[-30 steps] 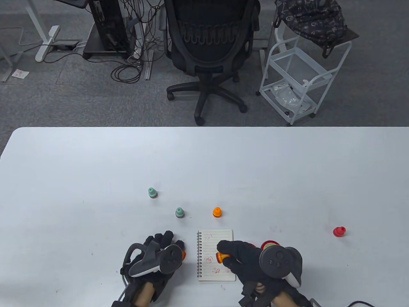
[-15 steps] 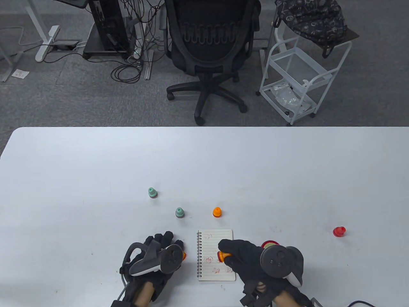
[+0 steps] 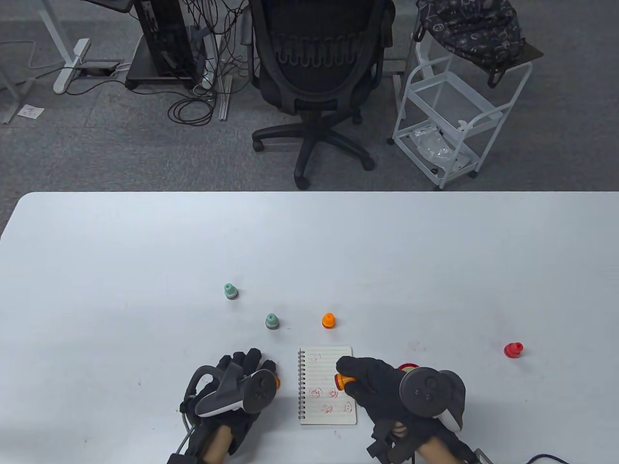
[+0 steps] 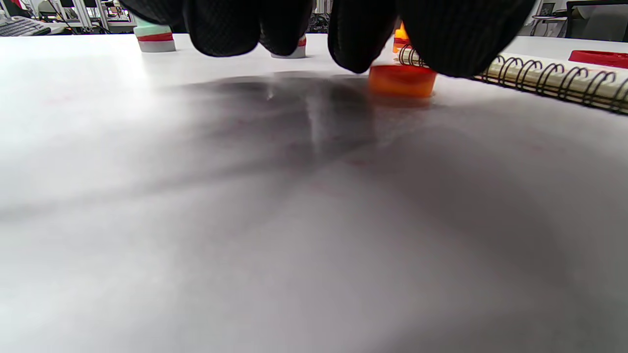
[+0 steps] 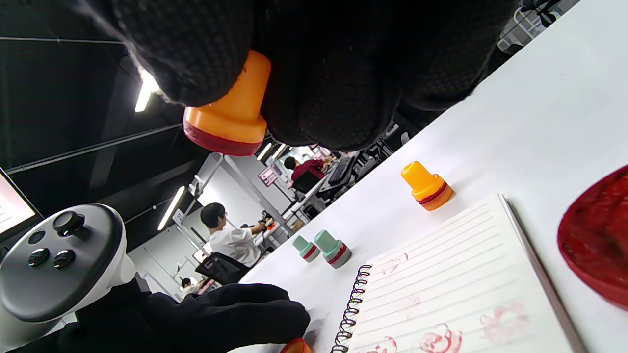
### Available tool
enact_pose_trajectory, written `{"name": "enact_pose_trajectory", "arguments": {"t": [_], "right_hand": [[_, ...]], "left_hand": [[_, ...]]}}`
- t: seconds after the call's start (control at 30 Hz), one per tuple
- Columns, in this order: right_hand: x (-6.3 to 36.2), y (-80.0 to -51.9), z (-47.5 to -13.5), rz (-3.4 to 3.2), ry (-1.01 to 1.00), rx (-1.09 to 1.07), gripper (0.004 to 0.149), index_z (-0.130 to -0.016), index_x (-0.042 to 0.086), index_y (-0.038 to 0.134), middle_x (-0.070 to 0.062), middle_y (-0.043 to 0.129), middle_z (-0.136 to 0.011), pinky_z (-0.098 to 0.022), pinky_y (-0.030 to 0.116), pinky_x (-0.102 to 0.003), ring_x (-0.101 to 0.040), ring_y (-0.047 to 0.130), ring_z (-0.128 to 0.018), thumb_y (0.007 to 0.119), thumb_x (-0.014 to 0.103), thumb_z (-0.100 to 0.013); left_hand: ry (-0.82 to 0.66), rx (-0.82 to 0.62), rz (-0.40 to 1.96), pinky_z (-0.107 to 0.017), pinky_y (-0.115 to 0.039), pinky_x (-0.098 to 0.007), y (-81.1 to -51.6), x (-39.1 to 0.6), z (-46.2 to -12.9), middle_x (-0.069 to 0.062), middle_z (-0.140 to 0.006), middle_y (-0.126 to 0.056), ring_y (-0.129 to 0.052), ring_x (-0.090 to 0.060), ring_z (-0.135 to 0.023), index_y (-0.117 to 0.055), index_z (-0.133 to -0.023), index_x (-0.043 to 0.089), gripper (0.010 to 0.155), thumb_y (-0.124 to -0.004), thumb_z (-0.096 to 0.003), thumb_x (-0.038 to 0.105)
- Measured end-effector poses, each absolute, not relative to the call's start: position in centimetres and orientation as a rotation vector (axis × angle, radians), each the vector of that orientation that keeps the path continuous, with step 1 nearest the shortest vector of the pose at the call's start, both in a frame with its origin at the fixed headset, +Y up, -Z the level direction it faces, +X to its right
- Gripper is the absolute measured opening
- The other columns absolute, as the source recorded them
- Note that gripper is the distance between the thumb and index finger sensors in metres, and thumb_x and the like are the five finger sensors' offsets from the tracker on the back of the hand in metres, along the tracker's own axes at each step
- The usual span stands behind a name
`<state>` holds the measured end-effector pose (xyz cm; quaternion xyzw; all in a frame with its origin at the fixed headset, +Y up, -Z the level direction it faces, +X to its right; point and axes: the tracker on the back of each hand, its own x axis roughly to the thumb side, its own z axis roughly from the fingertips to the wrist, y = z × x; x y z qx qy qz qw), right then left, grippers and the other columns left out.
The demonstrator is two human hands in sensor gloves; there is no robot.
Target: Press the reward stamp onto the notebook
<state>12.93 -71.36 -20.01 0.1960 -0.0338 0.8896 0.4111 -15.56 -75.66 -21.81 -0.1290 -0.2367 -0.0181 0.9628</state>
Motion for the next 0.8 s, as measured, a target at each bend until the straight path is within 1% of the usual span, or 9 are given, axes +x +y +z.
{"name": "enact_pose_trajectory", "arguments": {"t": [0.13, 0.23, 0.37, 0.5, 0.6, 0.8], "right_hand": [[13.4, -70.8, -20.1, 2.271, -0.139, 0.497, 0.049, -0.085, 0.025, 0.077, -0.004, 0.089, -0.081, -0.053, 0.080, -0.045, -0.023, 0.097, -0.063, 0.082, 0.034, -0.037], [14.1, -70.1, -20.3, 2.354, -0.238, 0.502, 0.050, -0.085, 0.025, 0.077, -0.004, 0.089, -0.082, -0.053, 0.080, -0.045, -0.023, 0.097, -0.063, 0.082, 0.034, -0.037], [14.8, -69.6, -20.5, 2.528, -0.357, 0.524, 0.050, -0.086, 0.026, 0.076, -0.004, 0.089, -0.082, -0.053, 0.080, -0.045, -0.023, 0.097, -0.063, 0.082, 0.034, -0.036], [15.0, -69.7, -20.7, 2.714, -0.371, 0.514, 0.055, -0.089, 0.025, 0.070, -0.002, 0.087, -0.082, -0.055, 0.080, -0.044, -0.021, 0.096, -0.064, 0.082, 0.034, -0.036], [14.9, -70.1, -20.9, 2.803, -0.367, 0.534, 0.052, -0.086, 0.026, 0.074, -0.001, 0.089, -0.080, -0.055, 0.081, -0.043, -0.021, 0.098, -0.063, 0.083, 0.035, -0.035], [14.2, -71.2, -21.1, 2.889, -0.269, 0.584, 0.051, -0.083, 0.027, 0.079, 0.000, 0.094, -0.076, -0.053, 0.083, -0.042, -0.020, 0.101, -0.059, 0.085, 0.036, -0.033]], "left_hand": [[-0.479, -0.251, -0.039, -0.071, -0.049, -0.070, -75.6, -15.6, -21.8, -0.024, -0.117, -0.048, -0.056, -0.056, -0.098, -0.063, -0.112, 0.015, 0.067, -0.077, -0.0516, 0.041], [-0.481, -0.242, -0.039, -0.071, -0.049, -0.070, -75.6, -15.7, -21.9, -0.024, -0.117, -0.048, -0.056, -0.057, -0.098, -0.063, -0.112, 0.015, 0.067, -0.077, -0.0516, 0.042], [-0.501, -0.238, -0.027, -0.071, -0.049, -0.070, -75.4, -16.0, -21.8, -0.023, -0.118, -0.049, -0.056, -0.057, -0.099, -0.063, -0.113, 0.017, 0.071, -0.076, -0.0508, 0.049], [-0.522, -0.203, 0.005, -0.071, -0.048, -0.071, -75.0, -16.4, -21.7, -0.022, -0.117, -0.053, -0.056, -0.057, -0.099, -0.061, -0.114, 0.017, 0.078, -0.073, -0.0493, 0.059], [-0.525, -0.156, 0.046, -0.071, -0.047, -0.072, -74.6, -16.8, -21.7, -0.022, -0.118, -0.052, -0.056, -0.058, -0.100, -0.058, -0.115, 0.018, 0.080, -0.070, -0.0495, 0.062], [-0.528, -0.083, 0.083, -0.071, -0.048, -0.072, -73.9, -17.6, -21.4, -0.022, -0.118, -0.053, -0.057, -0.058, -0.099, -0.056, -0.116, 0.018, 0.080, -0.066, -0.0505, 0.063]]}}
